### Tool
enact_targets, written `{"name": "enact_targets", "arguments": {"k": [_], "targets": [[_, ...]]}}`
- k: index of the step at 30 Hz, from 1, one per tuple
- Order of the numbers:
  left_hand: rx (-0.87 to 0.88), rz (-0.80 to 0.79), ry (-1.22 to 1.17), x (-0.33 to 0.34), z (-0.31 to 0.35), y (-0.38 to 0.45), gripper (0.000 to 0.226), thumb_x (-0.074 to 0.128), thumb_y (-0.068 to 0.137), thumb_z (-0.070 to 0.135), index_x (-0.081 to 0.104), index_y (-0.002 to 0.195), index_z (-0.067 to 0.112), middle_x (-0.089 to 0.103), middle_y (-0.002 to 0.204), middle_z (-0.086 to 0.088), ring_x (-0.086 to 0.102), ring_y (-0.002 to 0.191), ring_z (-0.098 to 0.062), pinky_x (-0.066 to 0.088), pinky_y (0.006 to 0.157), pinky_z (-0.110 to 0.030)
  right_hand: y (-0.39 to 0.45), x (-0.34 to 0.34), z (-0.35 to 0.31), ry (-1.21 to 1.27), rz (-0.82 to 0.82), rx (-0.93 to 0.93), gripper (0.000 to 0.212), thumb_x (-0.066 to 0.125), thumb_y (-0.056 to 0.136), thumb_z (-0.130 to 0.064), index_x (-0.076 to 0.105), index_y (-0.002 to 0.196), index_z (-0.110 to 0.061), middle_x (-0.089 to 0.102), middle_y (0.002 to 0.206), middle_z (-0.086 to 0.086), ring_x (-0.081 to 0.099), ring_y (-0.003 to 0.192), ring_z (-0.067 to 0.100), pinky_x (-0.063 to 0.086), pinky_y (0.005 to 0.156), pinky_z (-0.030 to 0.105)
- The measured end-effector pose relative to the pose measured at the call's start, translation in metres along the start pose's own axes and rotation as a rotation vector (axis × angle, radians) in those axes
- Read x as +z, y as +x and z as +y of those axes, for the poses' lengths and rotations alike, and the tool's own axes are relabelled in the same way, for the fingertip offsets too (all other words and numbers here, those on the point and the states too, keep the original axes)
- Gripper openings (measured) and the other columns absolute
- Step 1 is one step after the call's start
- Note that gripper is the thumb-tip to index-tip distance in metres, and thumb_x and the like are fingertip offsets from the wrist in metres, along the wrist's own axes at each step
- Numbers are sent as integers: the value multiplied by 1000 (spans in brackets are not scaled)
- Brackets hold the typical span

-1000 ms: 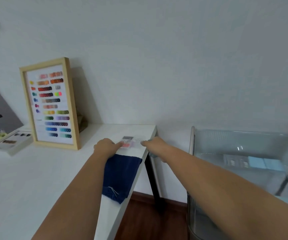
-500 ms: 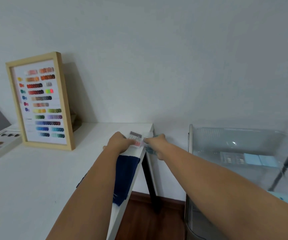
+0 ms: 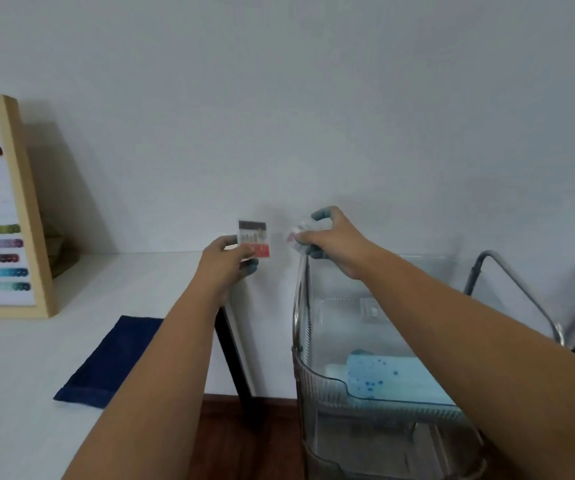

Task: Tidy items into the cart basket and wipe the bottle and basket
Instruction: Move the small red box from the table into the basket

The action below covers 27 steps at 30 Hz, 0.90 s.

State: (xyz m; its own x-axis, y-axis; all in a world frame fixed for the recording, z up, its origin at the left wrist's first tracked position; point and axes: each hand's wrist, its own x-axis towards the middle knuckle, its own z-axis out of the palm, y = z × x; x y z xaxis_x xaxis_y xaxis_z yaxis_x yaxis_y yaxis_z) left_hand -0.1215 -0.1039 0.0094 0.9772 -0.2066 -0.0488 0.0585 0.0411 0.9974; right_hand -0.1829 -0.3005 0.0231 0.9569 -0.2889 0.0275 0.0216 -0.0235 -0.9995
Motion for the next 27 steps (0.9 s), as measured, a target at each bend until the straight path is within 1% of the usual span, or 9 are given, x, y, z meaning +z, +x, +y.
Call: {"name": "enact_targets", "arguments": {"k": [4,6,8,10,13,16,21,24,27], "targets": [[-12,-76,-65,42,-8,-2,14,62,93,8,55,106,8,67,100,-16,69,78,-26,61,67,-27,-3,-60,32,-180,119,139,45,83,69,-9,48,97,-15,57,91,17,57,65,22,57,68,34],[11,-85,-36,56,-15,-2,11,62,94,12,54,101,11,66,99,-14,70,76,-24,61,63,-28,-3,-77,54,-333,124,255,45,84,68,-10,50,97,-13,57,95,16,57,69,24,58,71,36],[39,-97,11,66,-23,-1,10,62,94,15,55,100,12,68,96,-11,71,72,-19,59,61,-28,0,-85,74,-552,103,296,43,83,69,-13,52,98,-14,57,93,11,57,74,23,56,72,36],[69,-98,66,73,-29,1,11,65,93,18,56,99,13,68,93,-9,69,68,-13,57,64,-30,7,-86,92,-748,44,285,40,81,72,-17,54,100,-16,55,94,5,55,83,21,50,71,33],[122,-74,190,79,-36,4,15,67,91,26,59,100,18,68,95,-6,64,78,-15,54,74,-35,20,-78,115,-874,-74,272,33,75,78,-19,58,106,-15,57,106,6,55,92,21,44,73,28],[173,-79,248,82,-40,5,16,67,90,28,60,101,19,63,88,-1,58,74,-12,47,69,-27,34,-74,134,-987,-96,235,30,71,82,-17,59,109,-14,59,117,9,57,101,25,45,77,28],[220,-93,274,85,-45,5,9,67,90,25,60,96,21,53,76,9,51,67,-11,43,65,-26,45,-79,147,-1181,-78,149,37,66,85,-20,58,120,-20,58,124,7,54,110,25,48,91,33],[228,-92,256,87,-48,5,9,67,90,24,60,95,22,53,77,8,52,71,-14,46,71,-32,44,-84,151,-1171,-213,75,40,71,81,-32,62,120,-31,54,127,3,51,113,23,46,93,35],[227,-89,244,88,-49,3,12,67,91,25,60,99,20,56,83,2,54,75,-16,49,74,-37,39,-88,157,-1330,-347,4,41,73,78,-36,64,118,-37,50,133,-1,44,119,23,40,97,39]]}}
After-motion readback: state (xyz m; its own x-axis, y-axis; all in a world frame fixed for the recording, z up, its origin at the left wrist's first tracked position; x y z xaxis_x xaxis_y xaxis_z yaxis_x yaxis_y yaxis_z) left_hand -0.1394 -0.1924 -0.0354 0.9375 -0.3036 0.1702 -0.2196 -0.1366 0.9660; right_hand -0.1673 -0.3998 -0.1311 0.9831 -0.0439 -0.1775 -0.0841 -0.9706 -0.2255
